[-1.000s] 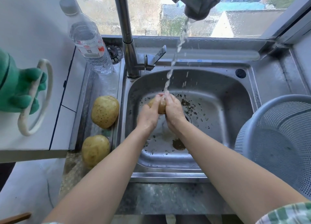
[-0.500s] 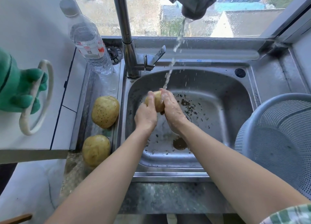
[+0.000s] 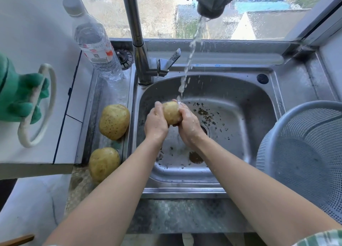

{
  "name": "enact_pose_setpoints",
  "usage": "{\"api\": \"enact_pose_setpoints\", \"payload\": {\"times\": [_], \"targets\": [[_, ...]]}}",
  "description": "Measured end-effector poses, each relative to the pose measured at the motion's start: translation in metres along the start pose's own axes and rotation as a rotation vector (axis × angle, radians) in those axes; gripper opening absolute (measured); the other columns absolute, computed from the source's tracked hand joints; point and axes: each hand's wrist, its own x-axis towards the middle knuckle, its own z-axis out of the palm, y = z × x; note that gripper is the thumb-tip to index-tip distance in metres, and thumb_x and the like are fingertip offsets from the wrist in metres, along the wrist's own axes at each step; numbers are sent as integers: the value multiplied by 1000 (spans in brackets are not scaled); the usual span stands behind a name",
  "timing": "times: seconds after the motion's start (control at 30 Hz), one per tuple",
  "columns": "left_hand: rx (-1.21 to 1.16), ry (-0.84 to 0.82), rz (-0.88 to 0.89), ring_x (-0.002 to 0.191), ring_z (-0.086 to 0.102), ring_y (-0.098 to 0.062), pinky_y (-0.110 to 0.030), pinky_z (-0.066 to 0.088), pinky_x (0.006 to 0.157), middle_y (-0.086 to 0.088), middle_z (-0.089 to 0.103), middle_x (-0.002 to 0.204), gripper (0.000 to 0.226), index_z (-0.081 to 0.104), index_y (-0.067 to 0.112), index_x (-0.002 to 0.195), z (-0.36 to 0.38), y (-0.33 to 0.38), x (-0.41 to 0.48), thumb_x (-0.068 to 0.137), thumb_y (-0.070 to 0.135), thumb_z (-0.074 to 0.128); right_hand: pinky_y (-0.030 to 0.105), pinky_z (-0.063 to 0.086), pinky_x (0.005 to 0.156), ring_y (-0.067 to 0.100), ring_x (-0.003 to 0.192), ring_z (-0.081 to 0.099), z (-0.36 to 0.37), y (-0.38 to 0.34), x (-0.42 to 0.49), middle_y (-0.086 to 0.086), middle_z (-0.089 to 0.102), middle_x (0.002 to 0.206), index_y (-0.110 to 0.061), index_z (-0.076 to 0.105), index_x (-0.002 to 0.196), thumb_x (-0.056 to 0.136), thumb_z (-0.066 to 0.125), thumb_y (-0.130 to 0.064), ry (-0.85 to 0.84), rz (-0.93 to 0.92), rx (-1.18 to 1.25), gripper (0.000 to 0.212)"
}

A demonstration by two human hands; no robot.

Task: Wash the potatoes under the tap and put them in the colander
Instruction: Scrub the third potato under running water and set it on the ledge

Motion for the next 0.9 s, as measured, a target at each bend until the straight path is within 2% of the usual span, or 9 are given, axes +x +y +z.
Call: {"api": "enact_pose_setpoints", "payload": {"times": [0.1, 0.2, 0.3, 0.37, 0.43, 0.6, 0.73, 0.83, 0.9], "targets": [[12, -8, -142, 54, 52, -22, -29, 42, 51, -7, 57, 67, 71, 64, 6, 107, -5, 1, 3, 99, 57, 17, 23, 50, 70, 15, 89, 58, -3, -4, -4, 7, 58, 106, -11, 43, 135, 94, 46, -16, -162, -16, 0, 42], [-3, -90, -135, 47, 44, -13, -22, 33, 42, -4, 54, 59, 68, 64, 5, 94, -5, -2, -1, 101, 56, 19, 22, 52, 65, 15, 86, 61, 2, -7, -3, 6, 61, 102, -9, 52, 125, 95, 57, -25, -64, -61, -181, 34], [-11, -146, 36, 50, 46, -10, -21, 37, 43, -16, 63, 70, 69, 65, 2, 94, 1, -5, -3, 90, 66, 39, 29, 54, 67, 20, 86, 64, 8, -11, 2, 9, 66, 96, -9, 61, 109, 102, 44, -29, 137, -17, -168, 27], [-9, -93, 54, 62, 50, -16, -36, 51, 59, -27, 67, 95, 84, 62, 1, 111, 2, -4, -1, 78, 75, 39, 33, 53, 74, 25, 97, 63, 6, -9, 5, 15, 65, 110, -13, 62, 118, 102, 36, -23, 95, -2, -97, 32], [1, -50, -27, 67, 51, -20, -46, 53, 71, -20, 64, 87, 80, 62, 8, 114, 0, -3, 5, 83, 73, 29, 35, 51, 88, 24, 106, 58, 0, -6, 3, 17, 56, 129, -19, 52, 134, 100, 36, -20, -39, 3, 12, 38], [-53, -90, -186, 43, 40, -13, -21, 31, 41, -3, 51, 59, 73, 63, 2, 102, -2, -2, 4, 101, 56, 14, 26, 50, 77, 18, 96, 58, -6, 0, 0, 10, 56, 118, -23, 48, 132, 90, 52, -28, -125, -99, -190, 43], [-31, -220, 76, 34, 41, -4, -17, 31, 34, -1, 52, 57, 66, 62, 2, 96, 7, -4, -7, 97, 63, 36, 21, 43, 48, 11, 65, 55, 0, -5, 4, 3, 59, 83, -13, 52, 109, 101, 42, -41, 98, -35, -185, 30], [8, -187, 43, 39, 46, -4, -17, 33, 36, -2, 55, 65, 72, 61, 1, 112, 5, -4, -2, 91, 68, 44, 22, 44, 61, 8, 69, 54, -3, -5, 2, -2, 59, 83, -19, 58, 106, 105, 30, -42, 137, -6, -223, 36], [7, -165, -90, 42, 44, -9, -19, 33, 39, 0, 53, 58, 71, 63, 7, 103, 0, 0, -1, 93, 70, 33, 22, 44, 77, 10, 89, 56, -10, -1, -1, -2, 60, 100, -30, 58, 110, 105, 31, -38, 71, -38, -262, 29]]}}
